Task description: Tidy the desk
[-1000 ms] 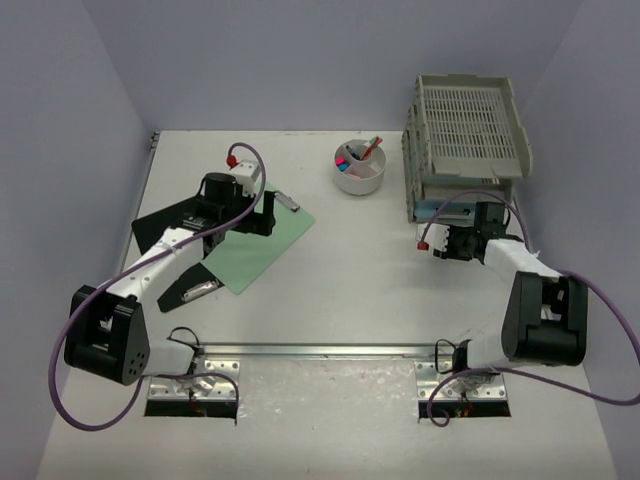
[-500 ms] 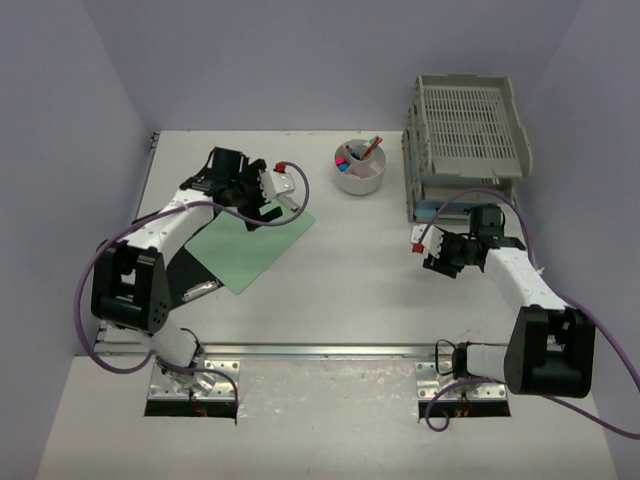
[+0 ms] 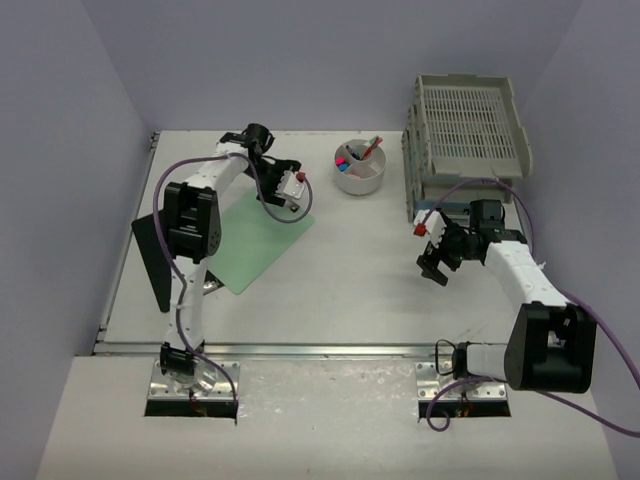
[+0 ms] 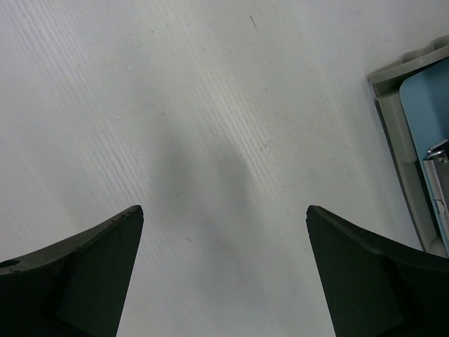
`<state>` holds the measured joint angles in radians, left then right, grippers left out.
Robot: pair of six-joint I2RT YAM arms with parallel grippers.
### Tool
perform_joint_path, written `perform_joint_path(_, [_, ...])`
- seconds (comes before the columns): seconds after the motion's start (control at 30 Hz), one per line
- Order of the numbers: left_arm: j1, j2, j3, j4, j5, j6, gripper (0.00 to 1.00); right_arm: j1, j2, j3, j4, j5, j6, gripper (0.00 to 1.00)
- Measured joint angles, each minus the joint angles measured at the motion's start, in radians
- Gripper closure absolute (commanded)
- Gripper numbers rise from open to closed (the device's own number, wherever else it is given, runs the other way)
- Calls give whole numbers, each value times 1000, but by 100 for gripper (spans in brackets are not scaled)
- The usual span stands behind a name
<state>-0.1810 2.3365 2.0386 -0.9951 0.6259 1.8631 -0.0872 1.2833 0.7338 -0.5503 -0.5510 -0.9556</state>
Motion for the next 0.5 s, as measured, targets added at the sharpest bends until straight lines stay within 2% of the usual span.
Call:
perform_joint_path(0.2, [0,82,28,-79,-23,74,47,0,-20,0,-12,-12,50,1])
perform_joint_path(0.37, [-2,91,41,-102,-48,92,69,0,-20,2,-13,-20,77,1])
perform_joint_path(0.5, [-10,101,52,-131,-71,101,73,0,-20,17,-21,-24,89,2])
